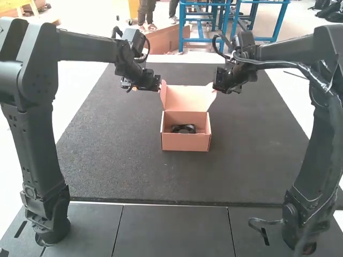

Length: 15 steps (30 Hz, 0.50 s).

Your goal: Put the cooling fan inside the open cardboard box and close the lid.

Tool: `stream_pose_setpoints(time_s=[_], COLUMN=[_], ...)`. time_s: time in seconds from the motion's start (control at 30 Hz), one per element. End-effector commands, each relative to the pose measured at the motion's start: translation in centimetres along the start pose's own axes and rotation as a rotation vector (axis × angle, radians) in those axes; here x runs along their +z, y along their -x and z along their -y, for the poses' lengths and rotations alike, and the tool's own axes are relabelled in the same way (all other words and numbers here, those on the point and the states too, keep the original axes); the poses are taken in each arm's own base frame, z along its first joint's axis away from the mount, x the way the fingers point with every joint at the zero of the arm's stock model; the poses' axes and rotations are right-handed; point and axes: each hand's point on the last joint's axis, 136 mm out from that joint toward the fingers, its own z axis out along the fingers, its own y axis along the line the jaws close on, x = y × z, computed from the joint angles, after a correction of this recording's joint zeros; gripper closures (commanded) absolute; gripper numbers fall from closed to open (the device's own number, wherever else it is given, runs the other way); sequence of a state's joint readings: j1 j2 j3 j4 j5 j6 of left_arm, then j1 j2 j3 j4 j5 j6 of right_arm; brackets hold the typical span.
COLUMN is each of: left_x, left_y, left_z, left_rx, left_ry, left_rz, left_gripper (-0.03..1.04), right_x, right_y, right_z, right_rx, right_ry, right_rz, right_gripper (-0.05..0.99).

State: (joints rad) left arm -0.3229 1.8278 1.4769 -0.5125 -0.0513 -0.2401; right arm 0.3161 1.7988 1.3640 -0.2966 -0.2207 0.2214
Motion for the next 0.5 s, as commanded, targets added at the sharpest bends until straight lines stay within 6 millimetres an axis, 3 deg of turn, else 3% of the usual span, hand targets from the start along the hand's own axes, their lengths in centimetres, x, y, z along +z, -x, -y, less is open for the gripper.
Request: stream_pose_setpoints(time_s=[0.0,0.2,0.27,0.47], left_x=[-0.8,-0.9,-0.9,-1.0], left_y=[1.7,1.5,1.5,1.9], left_z=[0.8,0.8,0.8,1.1], left_rx=[0.013,0.012,0.012,0.014], left_ry=[-0.024,-0.022,-0.022,-0.027], left_rz=[0.04,0.031,0.031,0.041], left_gripper=[0.04,0.04,0.04,0.04], right_x=[-1.9,-2.2,-2.2,-2.2], right_y=[2.7,2.1,2.1,1.5], right_z=[-0.9,-0.8,-0.8,-0.9], right_rx=[-0.004,-0.005,-0.009,-0.016], right_ry=[0.007,0.001,0.001,0.002], right_rz=[0.076,0.056,0.056,0.041], right_gripper=[0.83,0.85,0.95,0.95])
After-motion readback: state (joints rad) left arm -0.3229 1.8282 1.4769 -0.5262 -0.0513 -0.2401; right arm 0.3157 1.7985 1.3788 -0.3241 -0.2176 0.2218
